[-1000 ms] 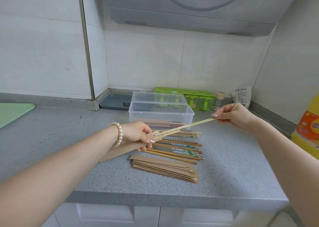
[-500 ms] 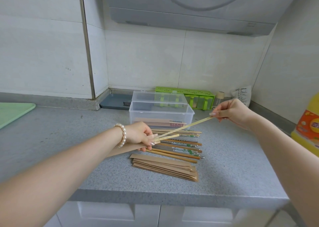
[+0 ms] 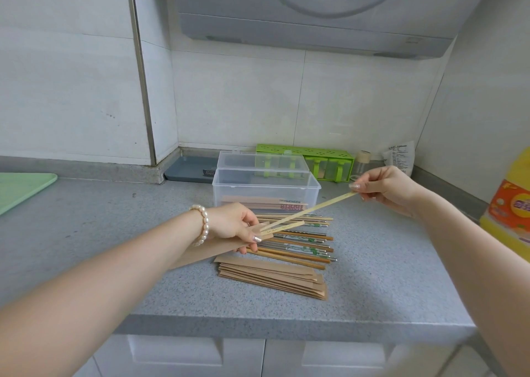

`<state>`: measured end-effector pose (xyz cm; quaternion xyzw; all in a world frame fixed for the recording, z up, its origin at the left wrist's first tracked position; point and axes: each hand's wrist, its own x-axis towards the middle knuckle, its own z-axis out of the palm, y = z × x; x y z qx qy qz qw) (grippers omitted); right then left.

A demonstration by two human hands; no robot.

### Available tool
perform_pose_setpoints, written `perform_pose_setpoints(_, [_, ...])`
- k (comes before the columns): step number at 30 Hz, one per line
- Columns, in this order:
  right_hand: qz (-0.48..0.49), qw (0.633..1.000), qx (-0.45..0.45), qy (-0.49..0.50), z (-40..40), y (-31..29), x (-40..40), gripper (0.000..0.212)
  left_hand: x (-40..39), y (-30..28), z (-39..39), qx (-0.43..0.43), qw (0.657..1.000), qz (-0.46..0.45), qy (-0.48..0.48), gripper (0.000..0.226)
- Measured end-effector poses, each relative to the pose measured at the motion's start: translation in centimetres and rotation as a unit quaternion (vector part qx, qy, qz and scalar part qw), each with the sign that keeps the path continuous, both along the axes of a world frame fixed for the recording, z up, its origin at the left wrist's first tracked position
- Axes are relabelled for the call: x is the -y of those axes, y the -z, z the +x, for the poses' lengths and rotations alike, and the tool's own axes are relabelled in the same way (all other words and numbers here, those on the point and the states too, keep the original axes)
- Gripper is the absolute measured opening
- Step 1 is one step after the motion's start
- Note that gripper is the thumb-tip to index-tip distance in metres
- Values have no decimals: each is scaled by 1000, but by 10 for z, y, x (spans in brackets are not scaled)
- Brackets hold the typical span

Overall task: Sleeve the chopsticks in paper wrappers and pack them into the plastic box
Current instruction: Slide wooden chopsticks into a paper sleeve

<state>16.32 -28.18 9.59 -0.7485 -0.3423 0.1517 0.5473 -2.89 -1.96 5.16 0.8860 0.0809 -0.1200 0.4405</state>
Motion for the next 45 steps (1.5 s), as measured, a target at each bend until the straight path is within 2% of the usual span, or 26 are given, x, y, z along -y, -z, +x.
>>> perform_pose_setpoints(7, [-7, 999, -40, -24, -13, 22, -19, 9, 15, -8, 2, 35, 999, -29, 4, 12])
perform_pose_setpoints(13, [-50, 991, -93, -76, -39, 38, -52, 51, 24, -11, 6, 30, 999, -38, 4, 8])
perform_pose_setpoints(20, [-91, 976, -143, -140, -57, 47, -70, 71, 22, -10, 7, 32, 999, -24, 11, 6])
perform_pose_setpoints(25, [-105, 967, -163, -165, -65, 48, -76, 76, 20, -8, 9, 30, 999, -24, 12, 6])
perform_pose_setpoints(35, [-77, 971, -185, -131, -60, 55, -72, 58, 17, -3, 17, 28, 1000, -6, 14, 8])
perform_pose_setpoints(40, [73, 982, -166, -43, -44, 45, -67, 8, 8, -22, 27, 49, 999, 20, 6, 9])
perform_pose_setpoints(43, [136, 977, -161, 4, -37, 39, -66, 5, 2, -37, 34, 60, 998, 17, -7, 9])
perform_pose_setpoints(45, [167, 972, -158, 43, -34, 33, -70, 6, 3, -48, 42, 78, 995, 61, -10, 13])
